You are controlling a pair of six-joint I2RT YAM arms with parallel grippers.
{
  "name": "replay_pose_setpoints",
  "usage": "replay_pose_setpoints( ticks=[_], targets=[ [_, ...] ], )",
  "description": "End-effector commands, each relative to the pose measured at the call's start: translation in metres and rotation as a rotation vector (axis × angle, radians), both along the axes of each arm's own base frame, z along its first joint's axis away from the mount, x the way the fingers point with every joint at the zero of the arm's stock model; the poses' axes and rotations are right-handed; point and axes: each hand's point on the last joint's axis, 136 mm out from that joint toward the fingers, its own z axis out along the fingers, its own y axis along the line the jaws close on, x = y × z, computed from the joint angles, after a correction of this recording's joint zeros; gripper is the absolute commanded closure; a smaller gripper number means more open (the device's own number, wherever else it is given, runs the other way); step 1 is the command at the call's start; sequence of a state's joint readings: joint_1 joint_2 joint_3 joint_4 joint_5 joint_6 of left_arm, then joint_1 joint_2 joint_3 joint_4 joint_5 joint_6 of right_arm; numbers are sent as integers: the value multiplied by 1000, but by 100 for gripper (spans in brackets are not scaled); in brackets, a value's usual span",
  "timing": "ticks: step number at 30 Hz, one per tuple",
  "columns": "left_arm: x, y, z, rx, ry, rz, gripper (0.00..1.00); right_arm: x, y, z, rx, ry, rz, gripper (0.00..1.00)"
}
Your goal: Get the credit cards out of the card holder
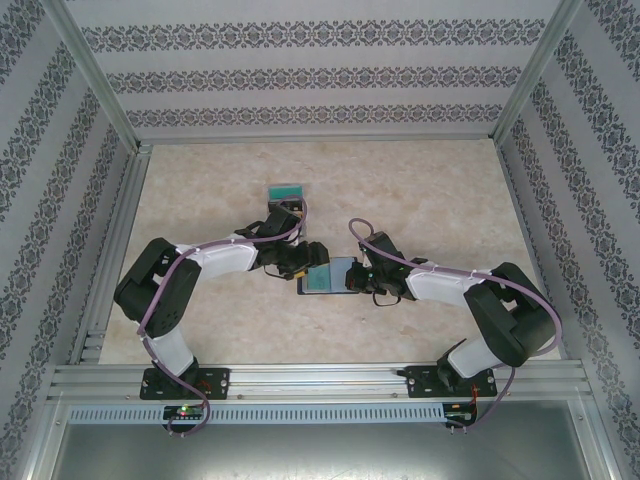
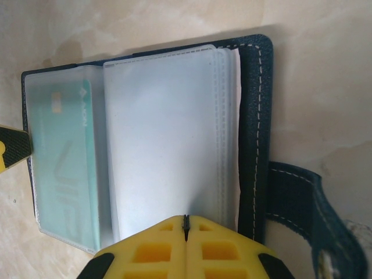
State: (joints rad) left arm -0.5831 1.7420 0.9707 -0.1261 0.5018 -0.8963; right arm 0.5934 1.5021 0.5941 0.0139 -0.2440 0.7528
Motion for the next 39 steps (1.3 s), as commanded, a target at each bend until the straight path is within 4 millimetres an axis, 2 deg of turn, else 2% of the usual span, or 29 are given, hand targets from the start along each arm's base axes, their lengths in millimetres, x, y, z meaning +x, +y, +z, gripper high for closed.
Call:
replay_pose_setpoints(
  ticks=[1,10,32,39],
  targets=[
    [-6,8,3,47,-19,0,29,-3,0,-6,-19,13,13,94],
    [-10,-3,-10,37,18,-30,29,-4,2,-7,-18,14,16,94],
    [-17,9,-12,159,25,-35,29,-7,0,-8,-25,15,12,96],
    [-17,-7,-14,113,30,-78,30,-7,1,-9,-26,18,15,97]
  ],
)
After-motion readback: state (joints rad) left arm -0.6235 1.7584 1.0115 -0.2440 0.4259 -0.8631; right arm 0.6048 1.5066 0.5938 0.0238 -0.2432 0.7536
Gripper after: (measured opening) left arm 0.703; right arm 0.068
